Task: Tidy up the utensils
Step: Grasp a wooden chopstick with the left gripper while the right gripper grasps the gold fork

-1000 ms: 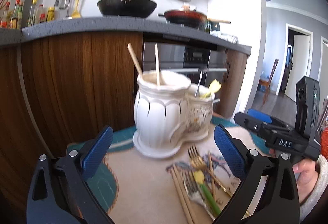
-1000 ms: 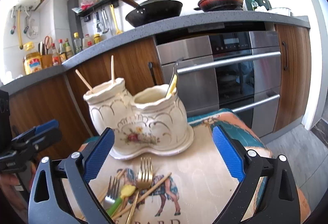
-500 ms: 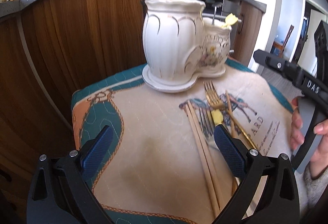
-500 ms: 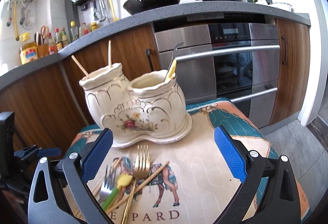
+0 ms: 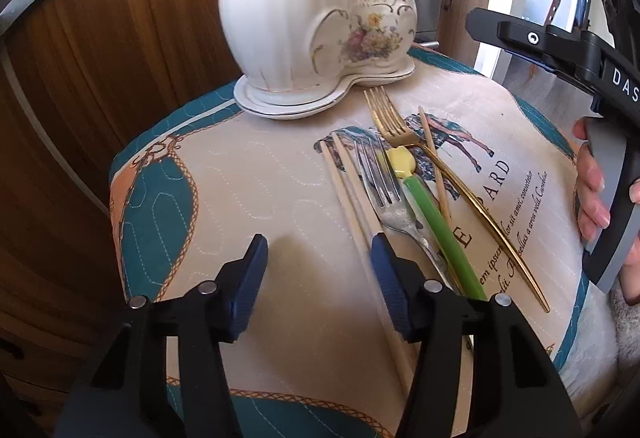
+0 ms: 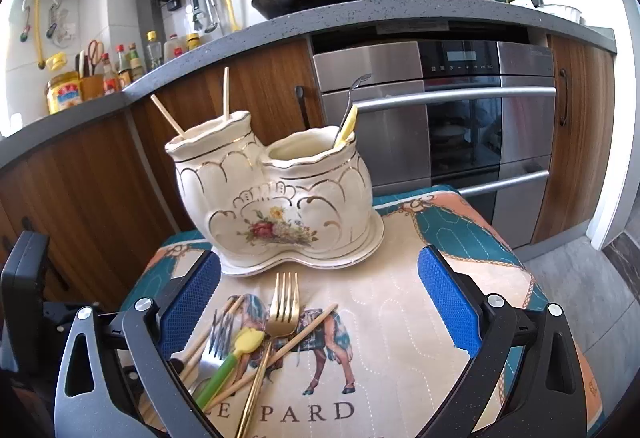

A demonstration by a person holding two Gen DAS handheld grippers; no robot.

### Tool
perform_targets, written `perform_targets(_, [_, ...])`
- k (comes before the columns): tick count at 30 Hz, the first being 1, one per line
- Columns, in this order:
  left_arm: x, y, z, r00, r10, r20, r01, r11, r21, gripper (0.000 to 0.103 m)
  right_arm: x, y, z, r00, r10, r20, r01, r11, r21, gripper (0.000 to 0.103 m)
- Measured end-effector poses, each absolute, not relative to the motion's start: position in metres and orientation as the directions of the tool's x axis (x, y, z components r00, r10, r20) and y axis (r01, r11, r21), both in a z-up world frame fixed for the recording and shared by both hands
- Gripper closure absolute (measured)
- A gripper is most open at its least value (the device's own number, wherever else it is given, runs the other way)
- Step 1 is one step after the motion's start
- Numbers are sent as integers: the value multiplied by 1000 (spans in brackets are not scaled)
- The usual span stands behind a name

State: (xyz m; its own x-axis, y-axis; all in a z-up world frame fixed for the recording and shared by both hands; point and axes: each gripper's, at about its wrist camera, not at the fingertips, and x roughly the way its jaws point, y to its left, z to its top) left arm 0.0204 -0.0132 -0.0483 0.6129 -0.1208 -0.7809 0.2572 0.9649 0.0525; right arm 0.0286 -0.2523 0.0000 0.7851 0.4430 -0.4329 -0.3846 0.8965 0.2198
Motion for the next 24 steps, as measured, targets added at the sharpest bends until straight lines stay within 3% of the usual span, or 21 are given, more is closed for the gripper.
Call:
perform_targets(5, [24,-17,-48,583,-137,-801,279,960,39,62,30,-247,-2,763,393,-513,-369,917,154,5])
perform_targets(9, [27,-22,-45,553,-129,-823,316,947,63,90,28,-238,-12,680,371,-633,-394,912,112,5])
perform_targets(12, [26,-24,-44,549,-136,-825,330,942,64,95,19,-231,-14,635,390,-667,-445,890,97,10])
perform_targets(16, [22,-19,-43,563,-152,-813,312,949,38,97,6,-220,-18,605,383,-698,-481,874,63,42])
perform_targets(19, [15,-10,-40,583,-171,-794,296,955,11,97,1,-213,-21,573,389,-721,-505,861,63,57])
perform_targets(24, [3,5,-28,632,-212,-745,280,959,-36,97,-5,-198,-29,523,392,-757,-529,846,72,73])
